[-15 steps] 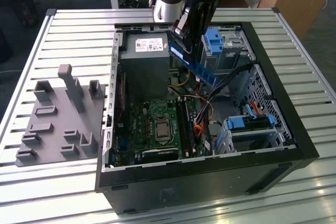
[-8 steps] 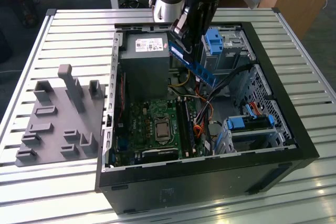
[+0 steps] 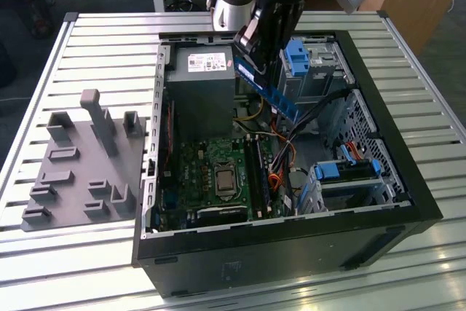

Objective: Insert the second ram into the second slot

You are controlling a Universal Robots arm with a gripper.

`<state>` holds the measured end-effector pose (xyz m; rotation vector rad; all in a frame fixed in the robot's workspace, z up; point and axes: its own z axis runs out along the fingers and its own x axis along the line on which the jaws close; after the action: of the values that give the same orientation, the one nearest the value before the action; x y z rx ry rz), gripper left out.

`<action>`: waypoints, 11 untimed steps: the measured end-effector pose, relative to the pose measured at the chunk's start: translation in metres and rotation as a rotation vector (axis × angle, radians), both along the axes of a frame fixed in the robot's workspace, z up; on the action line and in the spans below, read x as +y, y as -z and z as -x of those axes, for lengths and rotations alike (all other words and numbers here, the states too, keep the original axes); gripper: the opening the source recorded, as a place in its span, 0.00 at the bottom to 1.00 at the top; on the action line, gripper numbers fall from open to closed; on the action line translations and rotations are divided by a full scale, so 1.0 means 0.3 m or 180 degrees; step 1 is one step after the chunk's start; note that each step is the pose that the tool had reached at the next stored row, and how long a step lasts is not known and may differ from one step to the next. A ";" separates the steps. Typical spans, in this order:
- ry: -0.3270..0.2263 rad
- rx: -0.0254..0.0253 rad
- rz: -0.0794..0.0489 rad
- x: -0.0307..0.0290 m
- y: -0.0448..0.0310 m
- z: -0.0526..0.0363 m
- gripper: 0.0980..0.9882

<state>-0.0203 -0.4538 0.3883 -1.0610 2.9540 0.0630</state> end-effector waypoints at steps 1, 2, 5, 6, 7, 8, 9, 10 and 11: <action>0.0017 0.0000 0.0001 0.000 0.000 0.000 0.03; 0.0035 0.0000 0.0001 0.000 0.000 0.000 0.03; 0.0087 0.0000 0.0002 0.000 0.001 0.000 0.03; 0.0103 0.0000 0.0002 0.000 0.001 0.000 0.03; 0.0120 0.0000 0.0002 0.000 0.001 0.000 0.03; 0.0137 0.0000 0.0002 0.000 0.001 0.000 0.03; 0.0153 0.0000 0.0002 0.000 0.001 0.000 0.03; 0.0170 0.0000 0.0002 0.000 0.001 0.000 0.03; 0.0186 0.0000 0.0003 0.000 0.001 0.000 0.03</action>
<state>-0.0203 -0.4537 0.3880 -0.9739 2.9830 0.0617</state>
